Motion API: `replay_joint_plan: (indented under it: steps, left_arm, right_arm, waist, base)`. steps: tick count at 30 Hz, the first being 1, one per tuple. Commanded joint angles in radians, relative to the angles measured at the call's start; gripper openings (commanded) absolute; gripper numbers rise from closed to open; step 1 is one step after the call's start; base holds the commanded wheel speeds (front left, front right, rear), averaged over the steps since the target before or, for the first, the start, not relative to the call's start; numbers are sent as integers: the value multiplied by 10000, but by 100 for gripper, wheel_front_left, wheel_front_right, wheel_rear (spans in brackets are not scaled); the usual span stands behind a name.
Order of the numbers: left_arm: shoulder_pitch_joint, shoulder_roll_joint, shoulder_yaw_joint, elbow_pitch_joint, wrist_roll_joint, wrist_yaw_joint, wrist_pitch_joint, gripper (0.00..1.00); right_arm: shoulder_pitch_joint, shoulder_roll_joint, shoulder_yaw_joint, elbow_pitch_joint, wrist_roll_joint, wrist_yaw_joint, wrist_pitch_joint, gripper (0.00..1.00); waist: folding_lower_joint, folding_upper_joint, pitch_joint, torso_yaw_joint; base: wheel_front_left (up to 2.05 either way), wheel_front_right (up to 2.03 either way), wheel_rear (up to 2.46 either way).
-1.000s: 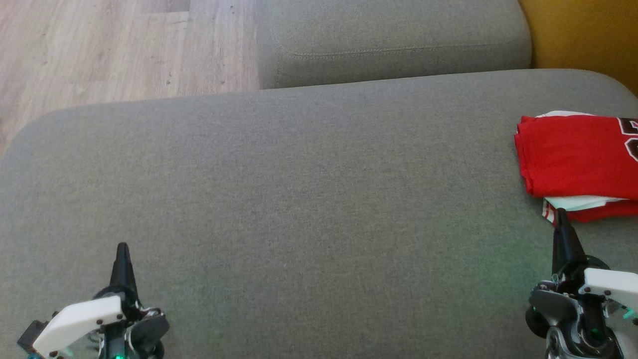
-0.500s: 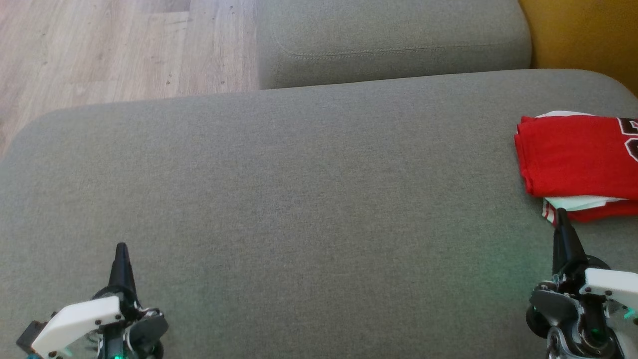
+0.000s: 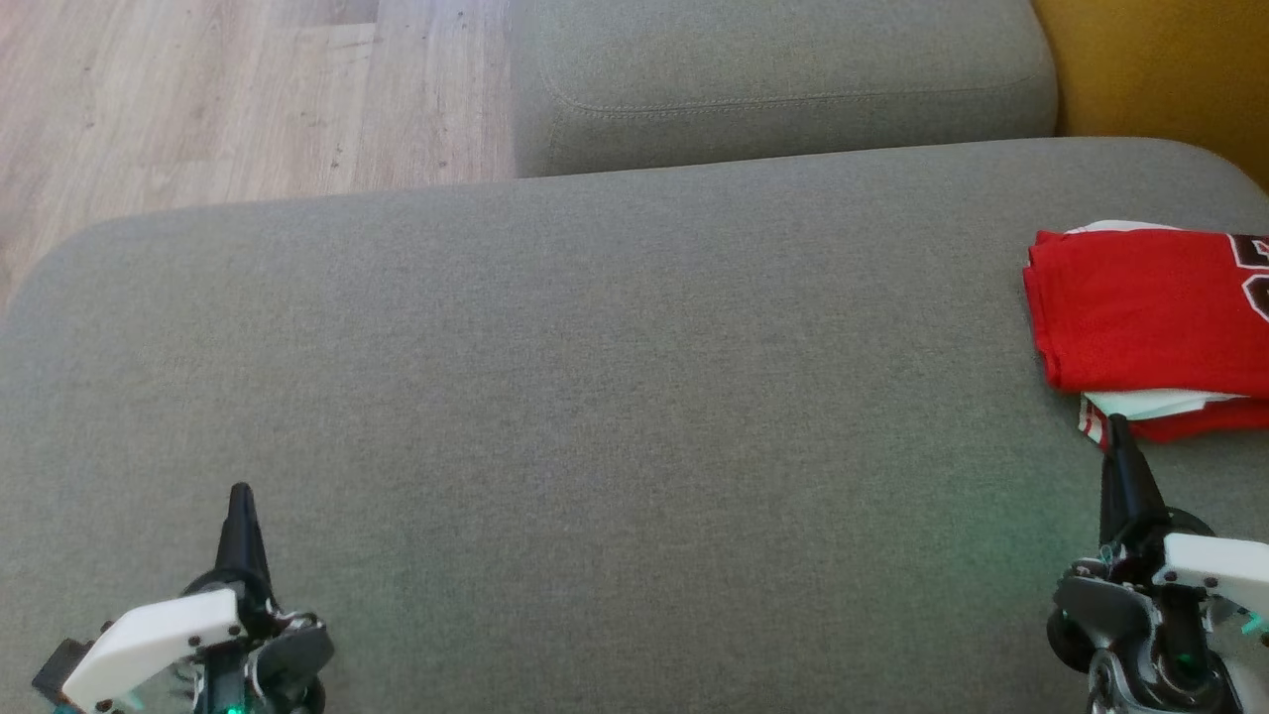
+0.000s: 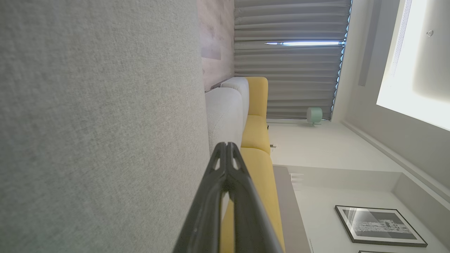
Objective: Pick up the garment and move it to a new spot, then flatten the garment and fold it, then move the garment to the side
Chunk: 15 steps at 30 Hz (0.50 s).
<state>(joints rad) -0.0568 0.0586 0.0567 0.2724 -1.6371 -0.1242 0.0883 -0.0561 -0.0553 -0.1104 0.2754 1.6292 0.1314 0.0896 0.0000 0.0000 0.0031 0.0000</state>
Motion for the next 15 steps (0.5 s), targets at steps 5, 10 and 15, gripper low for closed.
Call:
replay_joint_plan:
  steps: [5,10,15]
  left_arm:
    - [-493,74,356,-282,106,-65,76,0]
    - [-494,62,373,-281,120,-65,90,0]
    - [-495,53,386,-280,131,-65,100,0]
  right_arm:
    - [-500,-85,151,-317,-52,-7,87,0]
    - [-502,-75,136,-316,-65,-7,99,0]
    - [-503,-66,124,-316,-75,-7,108,0]
  waist:
    - [0,0,0,0]
    - [0,0,0,0]
    - [0,0,0,0]
  base:
    - [0,0,0]
    - [0,0,0]
    - [0,0,0]
